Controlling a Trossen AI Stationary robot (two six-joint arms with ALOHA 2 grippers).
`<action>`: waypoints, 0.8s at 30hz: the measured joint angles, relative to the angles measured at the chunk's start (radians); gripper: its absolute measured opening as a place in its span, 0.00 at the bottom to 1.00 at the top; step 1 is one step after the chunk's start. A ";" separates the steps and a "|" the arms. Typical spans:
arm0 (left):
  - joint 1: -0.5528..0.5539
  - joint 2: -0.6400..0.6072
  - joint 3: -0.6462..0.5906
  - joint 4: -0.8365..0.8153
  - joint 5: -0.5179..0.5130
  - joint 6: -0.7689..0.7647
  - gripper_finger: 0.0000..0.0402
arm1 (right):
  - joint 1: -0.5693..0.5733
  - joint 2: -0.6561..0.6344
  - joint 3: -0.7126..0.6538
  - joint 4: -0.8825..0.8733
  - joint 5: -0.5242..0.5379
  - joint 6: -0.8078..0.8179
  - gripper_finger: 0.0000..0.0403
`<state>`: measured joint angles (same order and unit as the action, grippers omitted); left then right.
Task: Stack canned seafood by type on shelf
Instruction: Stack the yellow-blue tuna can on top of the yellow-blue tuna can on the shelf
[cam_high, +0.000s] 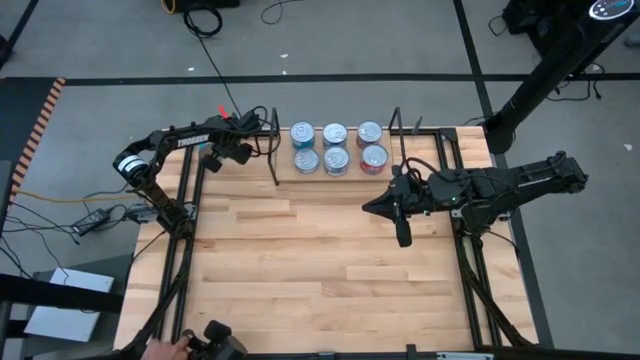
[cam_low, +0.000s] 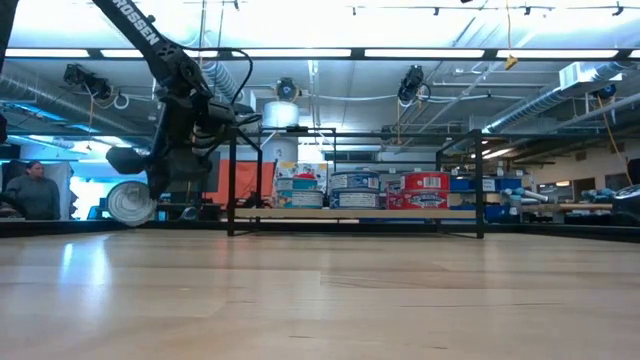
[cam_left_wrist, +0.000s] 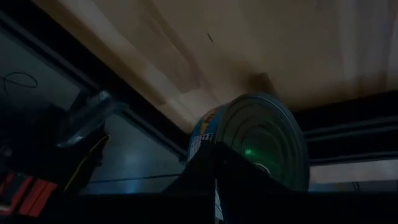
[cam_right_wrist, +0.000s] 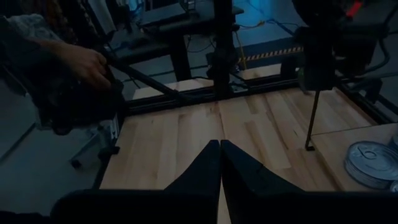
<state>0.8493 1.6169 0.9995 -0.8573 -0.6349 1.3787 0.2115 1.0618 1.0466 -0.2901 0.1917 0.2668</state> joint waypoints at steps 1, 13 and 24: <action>0.000 0.000 0.003 -0.009 0.001 -0.003 0.01 | 0.000 0.000 0.000 0.004 0.000 0.000 0.06; -0.090 0.000 0.007 -0.167 0.080 -0.242 0.00 | 0.000 0.000 0.000 0.013 0.000 0.000 0.06; -0.214 -0.076 0.006 -0.319 0.328 -0.701 0.00 | 0.000 0.000 0.000 0.015 -0.010 -0.024 0.06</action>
<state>0.6352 1.5413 1.0054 -1.1766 -0.3074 0.6781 0.2115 1.0618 1.0466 -0.2747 0.1818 0.2426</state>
